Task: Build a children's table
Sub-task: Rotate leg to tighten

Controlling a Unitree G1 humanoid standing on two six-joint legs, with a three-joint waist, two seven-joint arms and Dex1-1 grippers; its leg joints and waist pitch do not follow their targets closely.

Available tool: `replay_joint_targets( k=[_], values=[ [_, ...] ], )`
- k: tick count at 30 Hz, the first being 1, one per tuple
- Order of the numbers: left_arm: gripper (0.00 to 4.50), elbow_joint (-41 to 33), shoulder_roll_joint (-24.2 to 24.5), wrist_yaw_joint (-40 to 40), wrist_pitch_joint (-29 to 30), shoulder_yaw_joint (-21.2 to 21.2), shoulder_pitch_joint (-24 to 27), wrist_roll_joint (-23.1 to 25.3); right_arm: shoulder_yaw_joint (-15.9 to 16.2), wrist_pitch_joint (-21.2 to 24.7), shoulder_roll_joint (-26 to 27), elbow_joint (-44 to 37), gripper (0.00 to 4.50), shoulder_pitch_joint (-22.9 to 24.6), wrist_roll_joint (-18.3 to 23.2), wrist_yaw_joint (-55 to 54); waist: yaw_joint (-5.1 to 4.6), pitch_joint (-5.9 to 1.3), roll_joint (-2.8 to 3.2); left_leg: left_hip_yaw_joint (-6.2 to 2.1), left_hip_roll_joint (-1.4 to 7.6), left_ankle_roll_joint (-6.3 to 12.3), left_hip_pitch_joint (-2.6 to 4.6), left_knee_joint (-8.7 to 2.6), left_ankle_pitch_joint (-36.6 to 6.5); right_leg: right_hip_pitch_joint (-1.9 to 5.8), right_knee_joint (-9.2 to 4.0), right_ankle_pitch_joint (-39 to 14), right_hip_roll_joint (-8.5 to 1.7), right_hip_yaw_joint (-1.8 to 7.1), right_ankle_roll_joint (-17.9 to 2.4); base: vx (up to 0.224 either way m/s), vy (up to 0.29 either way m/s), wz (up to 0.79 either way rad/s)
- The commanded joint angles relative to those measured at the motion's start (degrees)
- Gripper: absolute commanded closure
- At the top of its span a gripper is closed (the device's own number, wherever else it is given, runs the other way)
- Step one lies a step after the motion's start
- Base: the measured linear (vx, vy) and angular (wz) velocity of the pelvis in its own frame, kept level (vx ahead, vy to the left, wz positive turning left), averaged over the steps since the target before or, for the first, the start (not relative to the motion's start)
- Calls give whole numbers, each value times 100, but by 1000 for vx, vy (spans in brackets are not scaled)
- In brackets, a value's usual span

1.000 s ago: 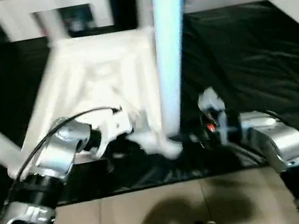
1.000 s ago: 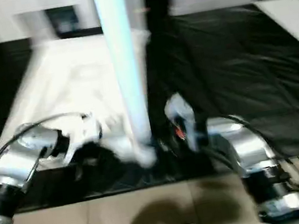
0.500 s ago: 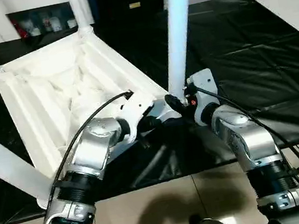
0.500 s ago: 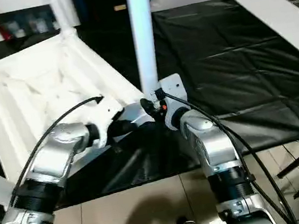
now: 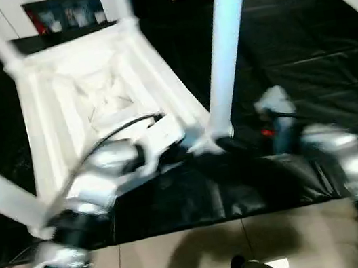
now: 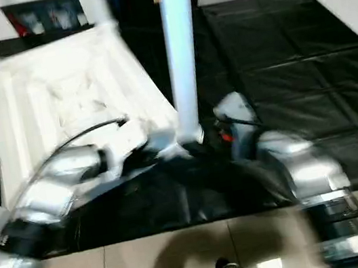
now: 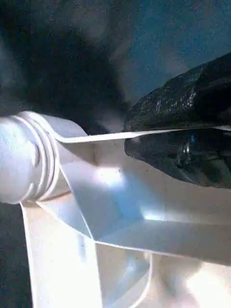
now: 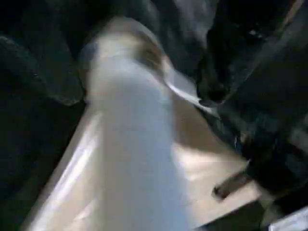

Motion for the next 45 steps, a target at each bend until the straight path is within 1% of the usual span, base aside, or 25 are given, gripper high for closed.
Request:
replay_joint_targets(
  k=[1, 5, 6, 9, 11, 12, 13, 16, 19, 20, 23, 24, 26, 29, 32, 34, 36, 37, 39, 40, 41, 42, 43, 44, 45],
  values=[
    [450, 90, 60, -558, -163, -490, 154, 82, 135, -138, -3, 1, 9, -46, 113, 427, -10, -404, -49, 192, -66, 1236, -51, -142, 20, 501, -143, 106, -110, 185, -1753, 0, 0, 0],
    [450, 96, 398, -1362, -754, -788, 177, 28, 363, -316, -219, 149, 9, -192, 163, 1178, 36, -411, -36, 179, -15, 1138, -38, -151, -159, 512, -144, -477, -137, 166, -1686, 0, 0, 0],
    [450, 83, 440, -1494, -841, -826, 185, -1, 390, -335, -240, 191, 26, -224, 192, 1276, 54, -411, -33, 187, 14, 1070, -24, -156, -260, 493, -145, -632, -140, 175, -1679, 0, 0, 0],
    [450, 74, 532, -1811, -1058, -943, 169, -55, 494, -303, -275, 326, 47, -342, 328, 1625, 82, -416, -35, 188, 20, 968, -31, -153, -451, 493, -146, -814, -153, 181, -1654, 0, 0, 0],
    [450, 107, 553, -1927, -1162, -1006, 119, -56, 631, -248, -299, 353, 56, -373, 408, 1910, 96, -421, -64, 185, 15, 862, -41, -153, -607, 499, -158, -1060, -157, 187, -1570, 0, 0, 0],
    [450, 125, 555, -1954, -1198, -1014, 103, -52, 667, -270, -298, 363, 80, -373, 401, 1973, 116, -412, -62, 188, 15, 772, -41, -157, -708, 485, -178, -1273, -167, 204, -1490, 0, 0, 0],
    [450, 192, 541, -2011, -1278, -1030, 50, -37, 760, -310, -279, 399, 86, -367, 384, 2129, 119, -428, -90, 192, 9, 749, -42, -149, -723, 491, -183, -1331, -163, 205, -1463, 0, 0, 0],
    [450, 309, 503, -2040, -1369, -1039, -27, -13, 856, -366, -242, 470, 107, -362, 364, 2291, 150, -426, -85, 193, -2, 629, -37, -151, -820, 474, -207, -1652, -172, 210, -1322, 0, 0, 0],
    [450, 385, 497, -2079, -1438, -1052, -64, -15, 924, -382, -190, 564, 130, -403, 403, 2400, 155, -462, -89, 183, -5, 596, -52, -140, -666, 497, -176, -1507, -161, 205, -1296, 0, 0, 0],
    [450, 404, 497, -2087, -1454, -1056, -71, -17, 943, -371, -175, 592, 130, -421, 423, 2434, 149, -471, -87, 181, -9, 612, -64, -131, -597, 504, -155, -1372, -157, 201, -1328, 0, 0, 0],
    [450, 442, 500, -2102, -1485, -1059, -80, -22, 994, -291, -160, 638, 172, -461, 484, 2528, 150, -490, -83, 188, -11, 668, -58, -111, -470, 501, -124, -1072, -140, 197, -1416, 0, 0, 0],
    [450, 456, 501, -2107, -1488, -1053, -73, -27, 1010, -252, -158, 654, 172, -468, 510, 2567, 161, -521, -92, 189, -8, 725, -55, -95, -366, 515, -87, -847, -141, 195, -1496, 0, 0, 0],
    [450, 487, 495, -2122, -1499, -1041, -72, -31, 1015, -228, -150, 672, 189, -472, 526, 2607, 164, -529, -100, 192, -13, 769, -62, -85, -292, 523, -76, -733, -136, 192, -1535, 0, 0, 0],
    [450, 542, 493, -2137, -1498, -1021, -79, -49, 1046, -130, -126, 659, 210, -456, 569, 2673, 168, -523, -103, 195, -20, 768, -69, -81, -334, 524, -88, -838, -138, 187, -1521, 0, 0, 0],
    [450, 566, 483, -2133, -1426, -994, -82, -73, 1080, -89, -112, 642, 228, -425, 592, 2696, 173, -524, -111, 196, -15, 689, -64, -83, -418, 520, -101, -1029, -141, 191, -1447, 0, 0, 0],
    [450, 499, 471, -2080, -1188, -915, -51, -145, 1070, 12, -56, 556, 234, -356, 632, 2564, 174, -515, -106, 192, -15, 646, -65, -87, -478, 516, -107, -1112, -140, 191, -1419, 0, 0, 0],
    [450, 383, 448, -1928, -946, -823, 3, -199, 1062, 56, 58, 497, 235, -305, 461, 2084, 171, -505, -113, 190, -19, 577, -69, -95, -507, 517, -116, -1210, -138, 194, -1369, 0, 0, 0],
    [450, 235, 412, -1740, -649, -716, 70, -261, 1086, 15, 183, 448, 237, -260, 173, 1509, 163, -488, -87, 190, -13, 508, -67, -108, -587, 510, -129, -1328, -148, 199, -1326, 0, 0, 0],
    [450, -49, 354, -1420, -112, -599, 172, -283, 1045, 103, 445, 362, 239, -249, -115, 688, 114, -441, -92, 181, -30, 342, -91, -140, -772, 514, -165, -1687, -144, 198, -1157, 0, 0, 0],
    [450, -177, 297, -1209, 131, -533, 223, -275, 952, 350, 637, 347, 241, -292, -172, 203, 70, -400, -136, 172, -73, 255, -78, -154, -1008, 488, -256, -2371, -132, 177, -902, 0, 0, 0],
    [450, -267, 217, -989, 320, -475, 264, -253, 870, 542, 808, 356, 243, -340, -228, -209, 23, -363, -124, 148, -96, 144, -82, -179, -1170, 482, -300, -2995, -128, 164, -675, 0, 0, 0],
    [450, -326, 157, -834, 451, -436, 291, -235, 820, 635, 925, 366, 246, -372, -279, -486, -26, -358, -134, 122, -129, 70, -113, -177, -1266, 495, -356, -3564, -131, 127, -378, -63, -10, -13],
    [450, -390, 18, -534, 690, -359, 313, -193, 757, 789, 1096, 384, 246, -414, -342, -858, -43, -349, -126, 118, -134, 42, -97, -175, -1307, 469, -387, -3752, -139, 118, -270, -63, -10, -13],
    [450, -407, -23, -451, 763, -337, 313, -181, 743, 831, 1137, 386, 246, -425, -355, -944, -116, -333, -163, 103, -146, 41, -113, -182, -1356, 456, -434, -3921, -120, 89, -146, -71, -1, -15],
    [450, -435, -193, -143, 1010, -254, 289, -133, 657, 915, 1313, 431, 247, -472, -423, -1340, -131, -331, -134, 90, -152, 28, -103, -178, -1399, 454, -440, -4000, -123, 68, -107, -63, 11, -14]
  ],
)
